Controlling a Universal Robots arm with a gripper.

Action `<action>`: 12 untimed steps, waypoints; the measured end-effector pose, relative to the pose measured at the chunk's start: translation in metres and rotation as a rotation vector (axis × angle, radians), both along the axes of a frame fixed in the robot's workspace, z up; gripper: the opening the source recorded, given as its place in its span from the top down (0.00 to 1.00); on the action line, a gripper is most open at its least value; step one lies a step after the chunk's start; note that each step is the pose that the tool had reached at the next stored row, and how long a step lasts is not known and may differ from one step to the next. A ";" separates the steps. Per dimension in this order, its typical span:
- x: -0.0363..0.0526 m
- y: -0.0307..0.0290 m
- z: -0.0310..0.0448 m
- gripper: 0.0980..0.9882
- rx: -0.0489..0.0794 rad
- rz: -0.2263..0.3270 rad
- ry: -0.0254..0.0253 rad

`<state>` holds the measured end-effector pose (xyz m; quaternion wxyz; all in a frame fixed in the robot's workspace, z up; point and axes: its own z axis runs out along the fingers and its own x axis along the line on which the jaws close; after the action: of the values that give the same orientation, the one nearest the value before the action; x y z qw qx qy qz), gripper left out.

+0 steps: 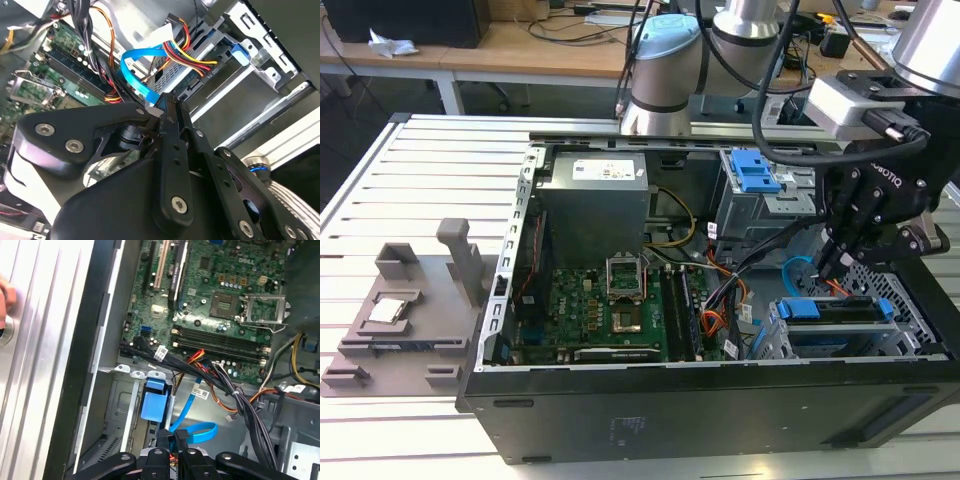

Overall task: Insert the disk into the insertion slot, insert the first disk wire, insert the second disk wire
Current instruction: 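Insert the second disk wire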

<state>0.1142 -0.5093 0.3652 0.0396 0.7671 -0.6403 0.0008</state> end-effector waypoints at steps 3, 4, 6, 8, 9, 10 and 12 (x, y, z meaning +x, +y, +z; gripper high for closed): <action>0.0000 -0.0003 -0.0009 0.93 0.013 -0.023 0.0000; 0.0001 -0.0010 -0.0010 0.93 0.016 -0.026 0.0000; 0.0017 -0.0042 -0.0012 0.93 0.019 -0.029 0.0005; 0.0065 -0.0045 -0.0012 0.93 0.019 -0.030 0.0012; 0.0090 -0.0045 -0.0013 0.93 0.019 -0.030 0.0015; 0.0108 -0.0045 -0.0013 0.93 0.019 -0.030 0.0015; 0.0140 -0.0045 -0.0013 0.93 0.019 -0.030 0.0016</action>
<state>0.1282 -0.5137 0.3639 0.0329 0.7576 -0.6519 -0.0065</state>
